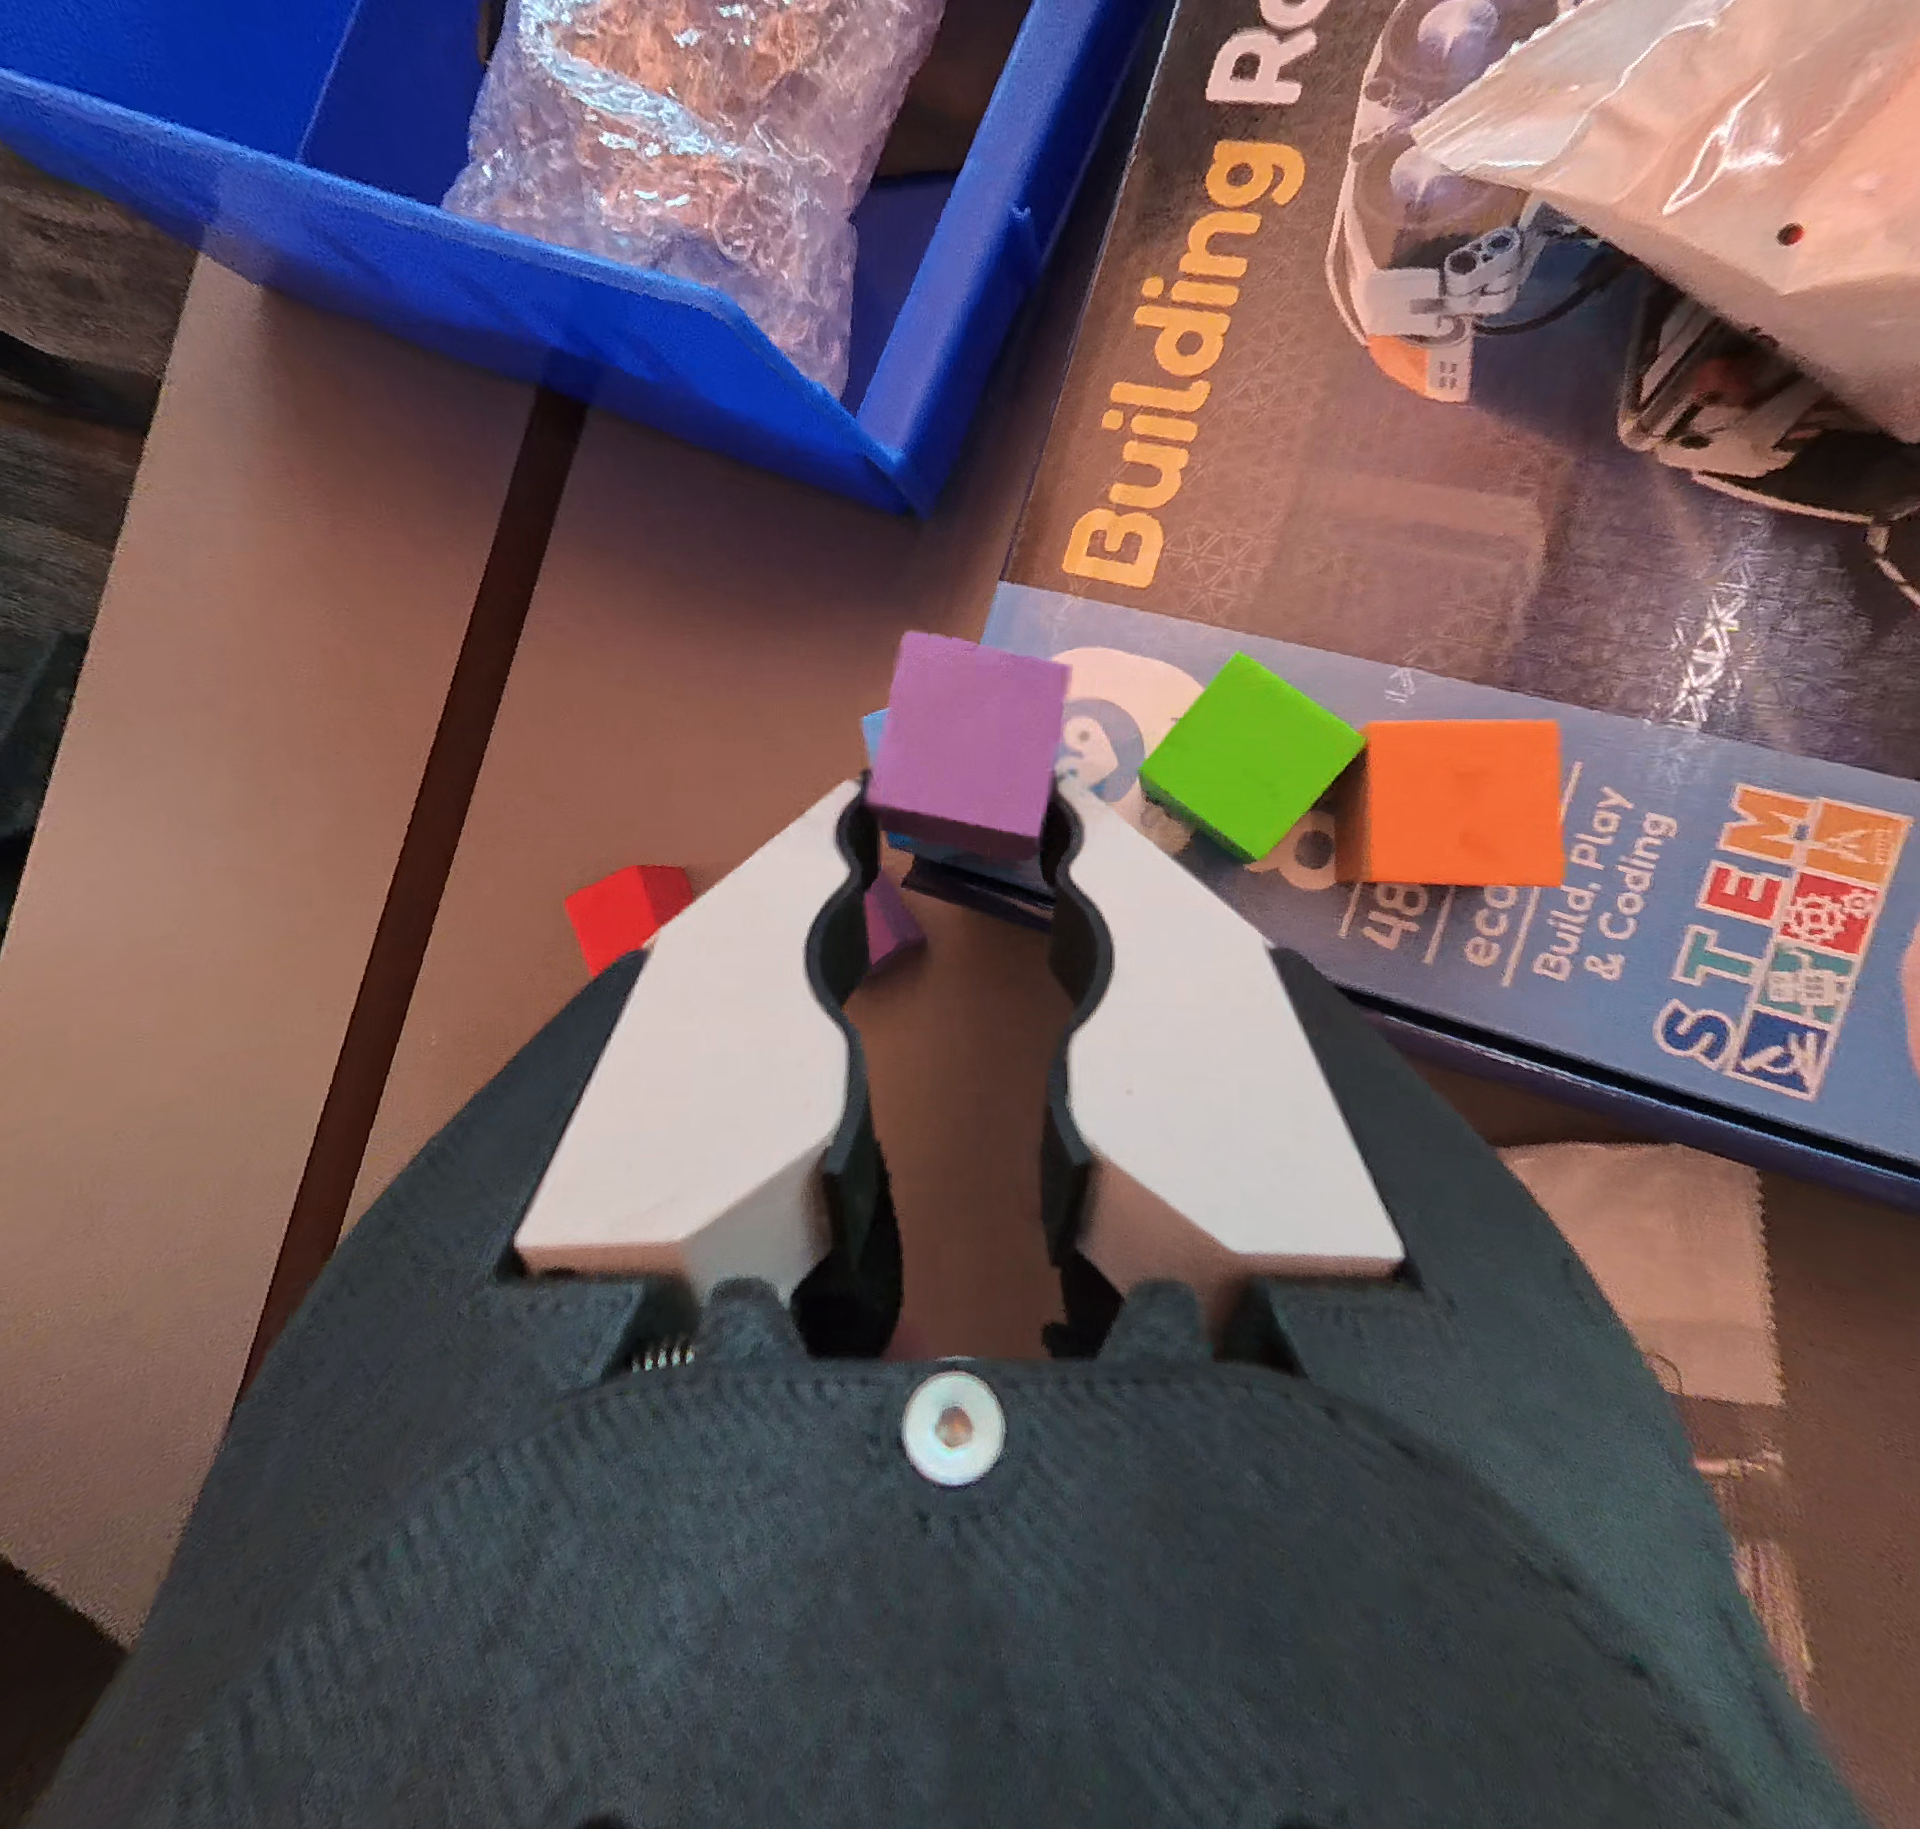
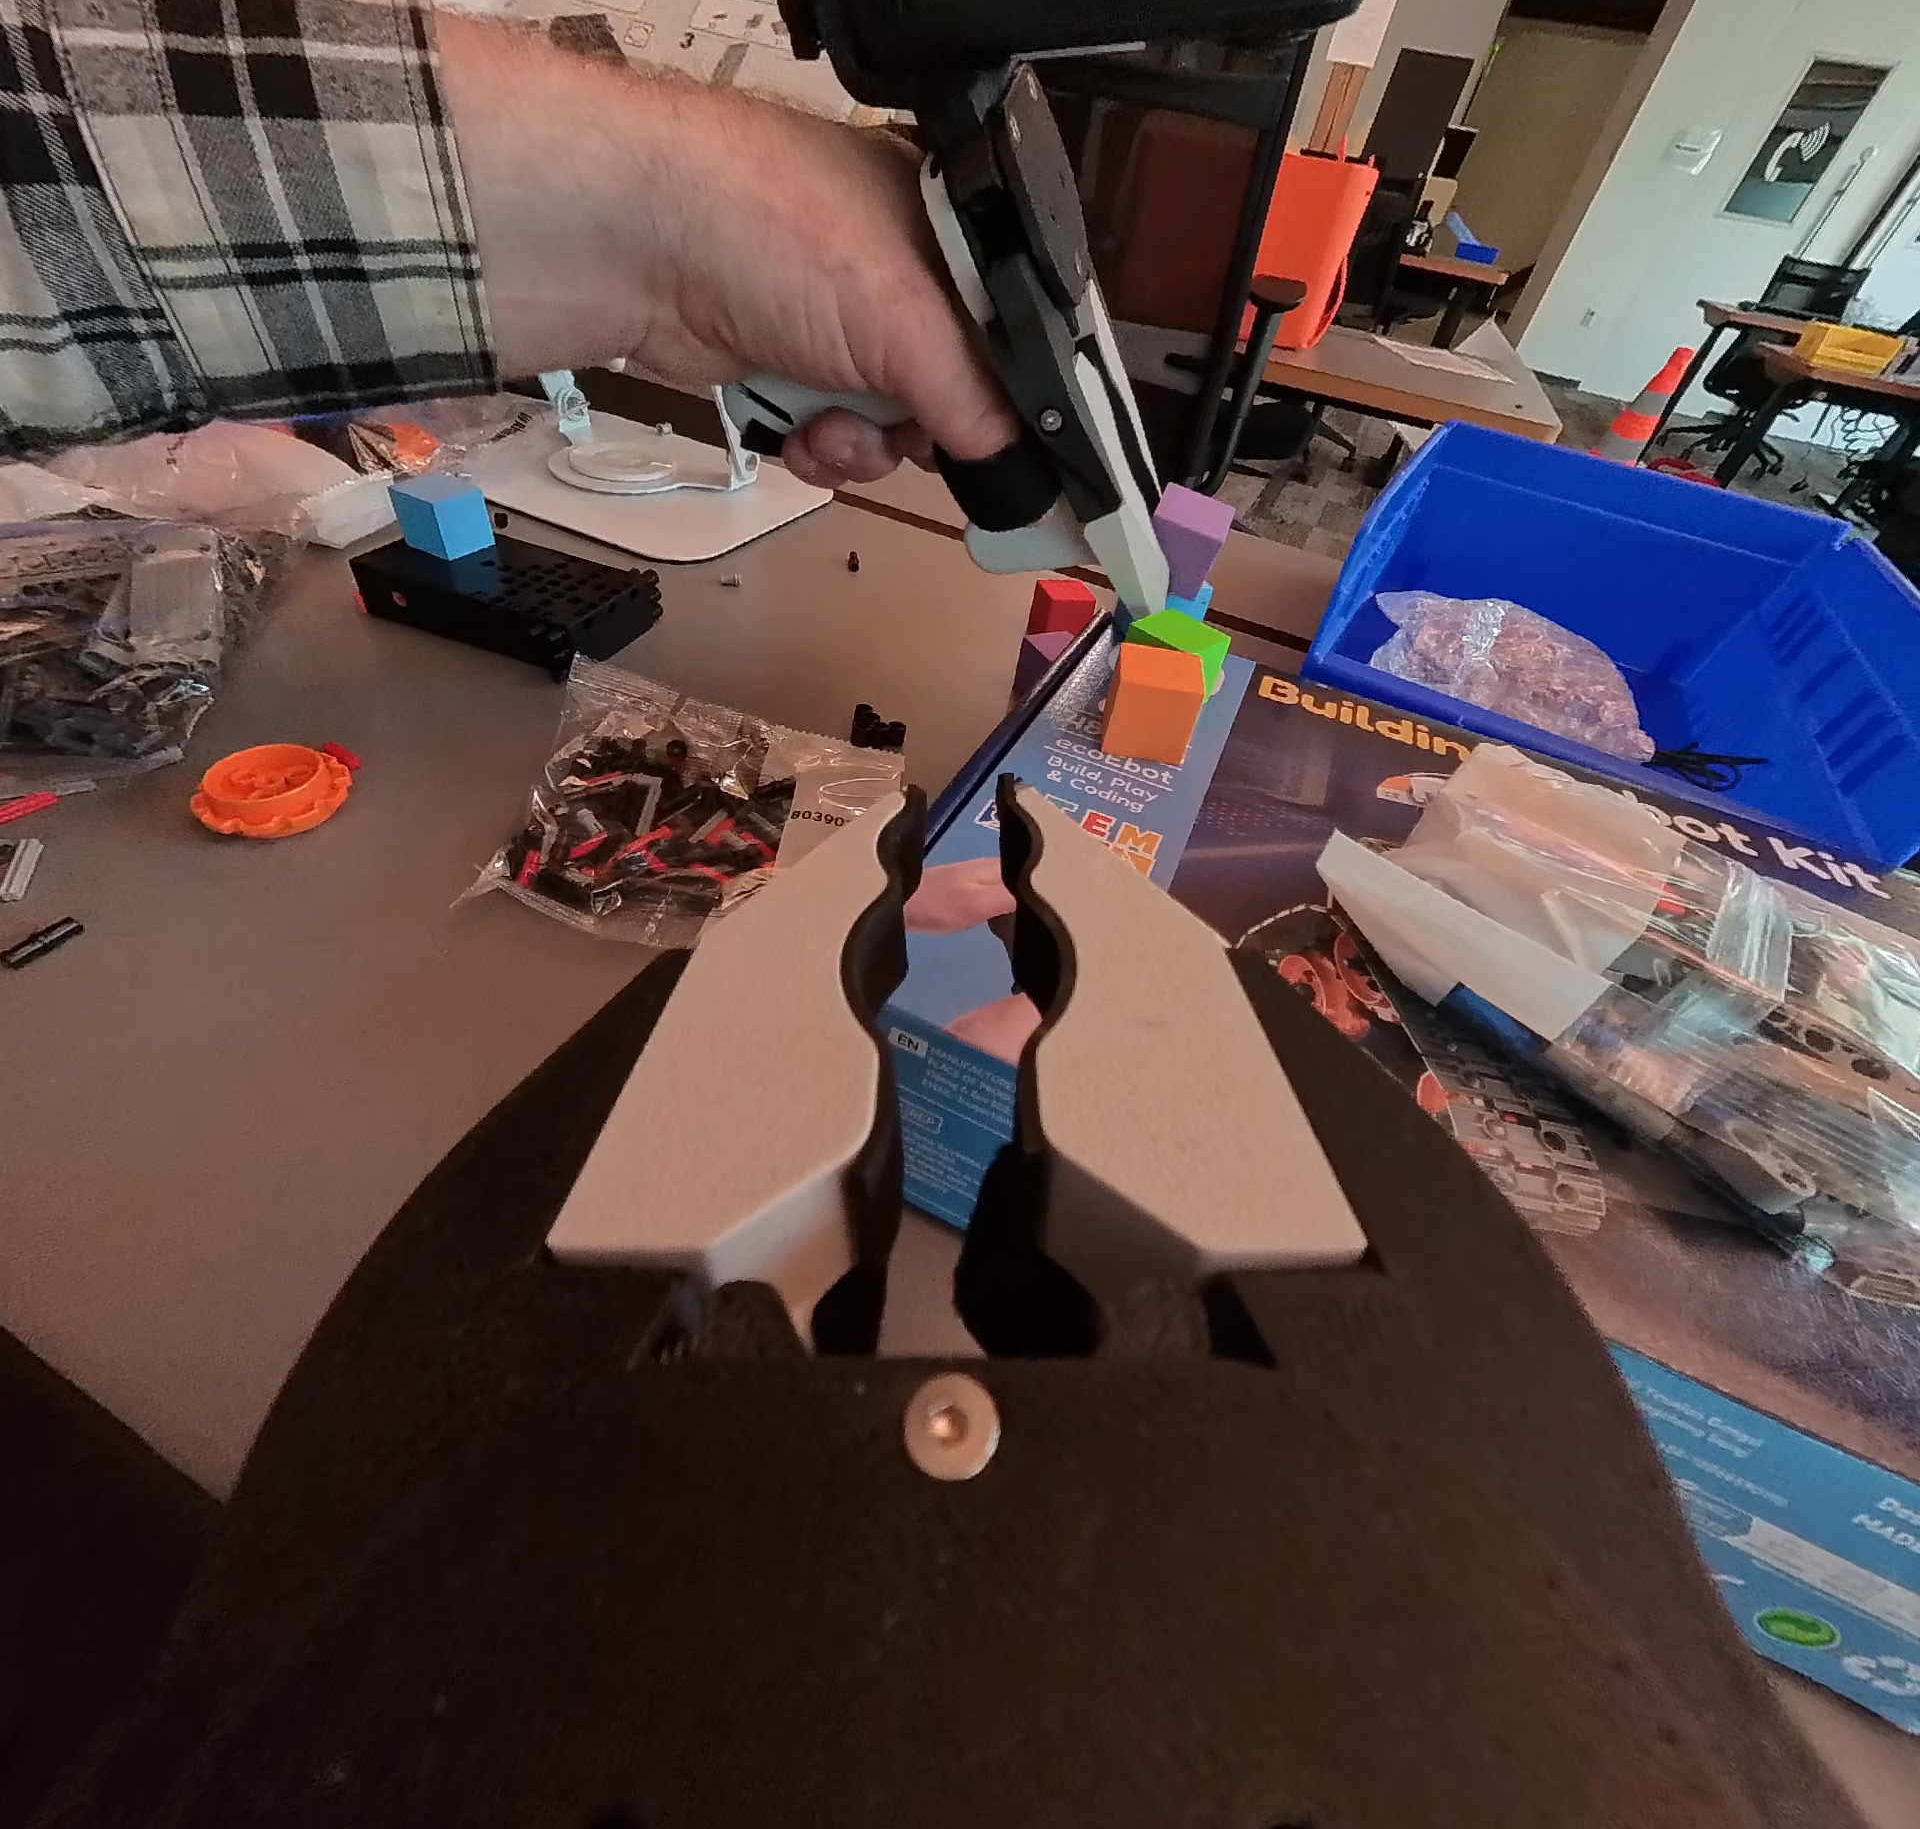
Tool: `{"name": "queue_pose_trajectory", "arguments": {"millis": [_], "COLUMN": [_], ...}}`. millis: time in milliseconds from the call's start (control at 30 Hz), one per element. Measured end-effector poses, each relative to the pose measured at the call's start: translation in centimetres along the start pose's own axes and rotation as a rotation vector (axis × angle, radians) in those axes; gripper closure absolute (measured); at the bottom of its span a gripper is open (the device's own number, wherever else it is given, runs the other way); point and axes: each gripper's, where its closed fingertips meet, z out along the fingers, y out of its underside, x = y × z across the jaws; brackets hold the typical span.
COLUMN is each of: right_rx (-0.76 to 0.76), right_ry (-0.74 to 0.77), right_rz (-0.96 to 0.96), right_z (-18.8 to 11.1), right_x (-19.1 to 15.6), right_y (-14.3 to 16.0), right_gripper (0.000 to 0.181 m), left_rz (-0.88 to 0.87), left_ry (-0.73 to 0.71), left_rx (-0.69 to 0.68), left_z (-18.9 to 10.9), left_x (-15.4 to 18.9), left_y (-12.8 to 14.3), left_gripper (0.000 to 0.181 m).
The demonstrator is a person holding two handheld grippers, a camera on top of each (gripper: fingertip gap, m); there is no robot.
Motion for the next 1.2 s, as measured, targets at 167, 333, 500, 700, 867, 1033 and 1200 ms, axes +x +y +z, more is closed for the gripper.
{"name": "queue_pose_trajectory", "arguments": {"millis": [167, 333, 500, 700, 867, 1033, 1200], "right_rx": [0.005, 0.005, -0.008, -0.016, -0.022, -0.015, -0.009], "right_ry": [-0.003, -0.004, -0.01, -0.006, -0.009, -0.022, -0.025], "right_rz": [0.008, 0.016, 0.003, -0.001, -0.005, 0.01, 0.019], "right_z": [0.1, 0.1, 0.3, 0.4, 0.4, 0.4, 0.3], "right_x": [0.0, 0.0, -0.3, -0.3, -0.4, -0.5, -0.5], "right_y": [-0.1, -0.1, 0.1, 0.2, 0.3, 0.2, 0.2], "right_gripper": [0.169, 0.169, 0.169, 0.169, 0.169, 0.169, 0.169], "left_rz": [0.002, -0.012, 0.071, 0.1, 0.066, 0.101, 0.107], "left_ry": [0.002, 0.023, 0.088, 0.11, 0.152, 0.154, 0.136], "left_rx": [0.058, 0.12, 0.175, 0.105, 0.1, 0.117, 0.154], "left_z": [-0.1, -2.1, -5.2, -3.2, -2.1, -1.8, -1.5], "left_x": [-0.2, 0.2, 2.9, 4.4, 4.6, 4.6, 4.4], "left_y": [-0.4, -1.0, -2.9, -2.3, -1.7, -1.1, -1.3], "left_gripper": [0.153, 0.153, 0.153, 0.152, 0.145, 0.145, 0.153]}}
